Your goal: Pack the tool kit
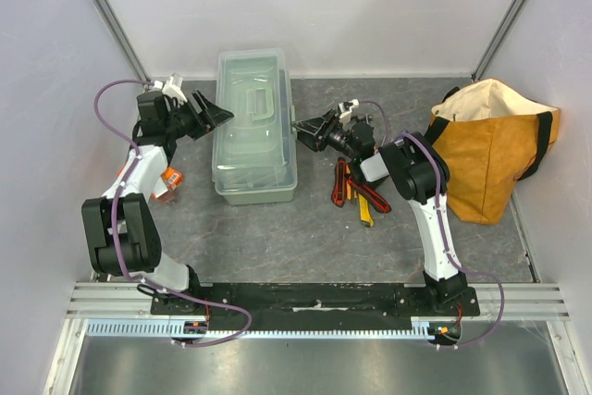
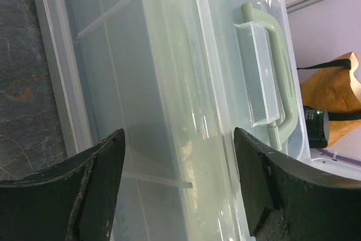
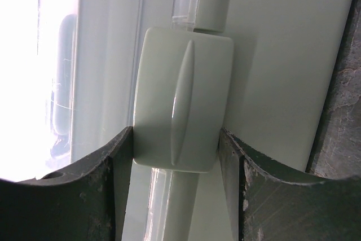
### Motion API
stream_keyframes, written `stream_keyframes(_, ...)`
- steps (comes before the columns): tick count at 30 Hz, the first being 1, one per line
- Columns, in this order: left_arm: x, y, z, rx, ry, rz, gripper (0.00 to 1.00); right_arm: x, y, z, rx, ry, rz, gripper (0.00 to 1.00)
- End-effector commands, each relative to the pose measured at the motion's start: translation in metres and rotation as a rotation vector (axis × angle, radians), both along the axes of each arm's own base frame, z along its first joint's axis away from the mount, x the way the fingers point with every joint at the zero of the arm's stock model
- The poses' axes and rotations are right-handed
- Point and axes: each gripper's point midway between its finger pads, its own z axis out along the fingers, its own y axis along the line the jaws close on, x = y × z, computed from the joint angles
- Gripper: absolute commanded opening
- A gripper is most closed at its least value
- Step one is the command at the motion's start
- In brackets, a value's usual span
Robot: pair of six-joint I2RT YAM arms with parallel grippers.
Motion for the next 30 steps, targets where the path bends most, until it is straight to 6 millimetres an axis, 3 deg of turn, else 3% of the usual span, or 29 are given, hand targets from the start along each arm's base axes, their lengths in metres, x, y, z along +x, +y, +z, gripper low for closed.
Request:
stream_keyframes(1, -0.053, -0.079, -0.051, -0.086, 0.241, -0.27, 0.78, -0.084, 0.065, 0.059, 0.066, -0.323, 0.317, 0.32)
stream_keyframes(17, -0.053, -0.078, -0.069, -0.02, 0.28, -0.228, 0.78, -0.059, 0.06, 0.041, -0.104, -0.264, 0.158, 0.14)
stream_keyframes(30, -0.049, -0.071, -0.075, 0.034, 0.289, -0.19, 0.78, -0.044, 0.055, 0.019, -0.243, -0.209, 0.092, 0.13)
